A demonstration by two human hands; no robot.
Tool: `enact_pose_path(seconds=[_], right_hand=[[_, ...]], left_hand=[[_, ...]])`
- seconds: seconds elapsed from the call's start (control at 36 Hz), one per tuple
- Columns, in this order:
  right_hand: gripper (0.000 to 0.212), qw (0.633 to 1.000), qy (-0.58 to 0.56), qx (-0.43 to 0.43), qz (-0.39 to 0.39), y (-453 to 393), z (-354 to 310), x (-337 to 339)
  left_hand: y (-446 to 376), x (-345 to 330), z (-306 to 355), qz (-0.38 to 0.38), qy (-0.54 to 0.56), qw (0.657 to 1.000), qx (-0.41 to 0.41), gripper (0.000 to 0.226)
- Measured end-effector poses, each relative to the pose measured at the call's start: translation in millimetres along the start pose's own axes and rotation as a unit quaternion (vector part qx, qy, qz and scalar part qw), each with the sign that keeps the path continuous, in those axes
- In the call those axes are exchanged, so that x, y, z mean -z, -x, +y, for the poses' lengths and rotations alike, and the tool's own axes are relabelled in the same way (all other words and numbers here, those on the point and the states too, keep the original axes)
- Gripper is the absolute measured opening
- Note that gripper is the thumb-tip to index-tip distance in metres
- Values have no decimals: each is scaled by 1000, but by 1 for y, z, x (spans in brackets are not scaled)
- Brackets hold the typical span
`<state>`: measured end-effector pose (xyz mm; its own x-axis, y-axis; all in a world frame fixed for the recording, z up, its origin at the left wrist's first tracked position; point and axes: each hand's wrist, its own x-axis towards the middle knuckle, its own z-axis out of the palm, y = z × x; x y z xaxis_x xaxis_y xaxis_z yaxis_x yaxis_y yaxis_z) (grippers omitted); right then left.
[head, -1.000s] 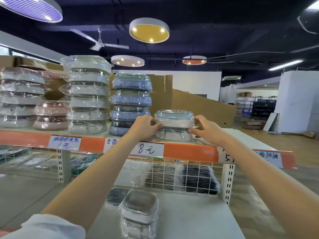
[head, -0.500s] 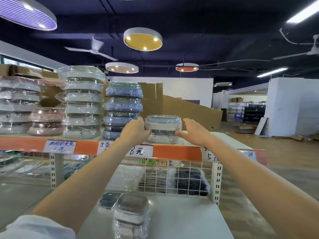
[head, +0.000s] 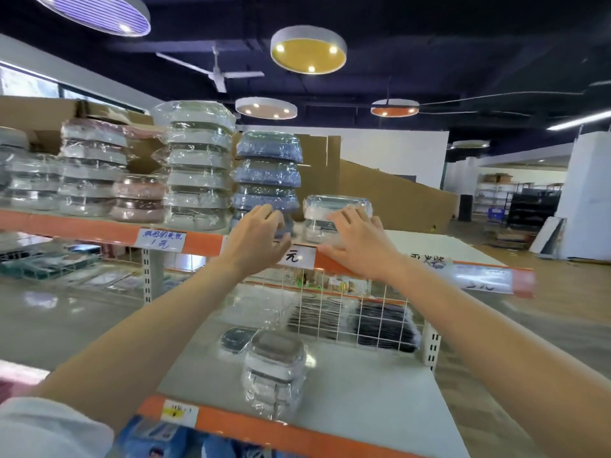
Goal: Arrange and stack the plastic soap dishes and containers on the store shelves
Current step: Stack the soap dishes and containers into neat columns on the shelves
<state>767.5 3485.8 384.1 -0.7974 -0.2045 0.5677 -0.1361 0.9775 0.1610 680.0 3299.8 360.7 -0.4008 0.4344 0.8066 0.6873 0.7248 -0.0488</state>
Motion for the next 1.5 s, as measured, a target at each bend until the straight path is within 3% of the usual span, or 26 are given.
enact_pose_path(seconds=[0.08, 0.25, 0.33, 0.42, 0.67, 0.89, 1.14, 1.5], right_hand=[[53, 998, -8, 57, 23, 4, -20, -11], [38, 984, -45, 170, 34, 17, -63, -46], [43, 979, -55, 196, -9, 23, -85, -70], [49, 976, -43, 200, -78, 20, -103, -93], [54, 959, -89, 127, -237, -15, -152, -175], [48, 942, -144, -15, -302, -55, -209, -274], [77, 904, -92, -166, -382, -81, -218, -344], [97, 871, -18, -244, -425, -105, -206, -402]], left_hand=[[29, 8, -16, -1, -3, 1000, -20, 36], [90, 21, -45, -63, -6, 998, -7, 30], [119, 19, -63, -127, -18, 992, 21, 34], [143, 11, -83, -199, -42, 978, 51, 25], [179, -21, -152, -302, -28, 948, 93, 33], [209, -82, -233, -360, 79, 920, 133, 33], [230, -151, -278, -363, 183, 907, 111, 29], [234, -192, -308, -351, 243, 899, 98, 30]])
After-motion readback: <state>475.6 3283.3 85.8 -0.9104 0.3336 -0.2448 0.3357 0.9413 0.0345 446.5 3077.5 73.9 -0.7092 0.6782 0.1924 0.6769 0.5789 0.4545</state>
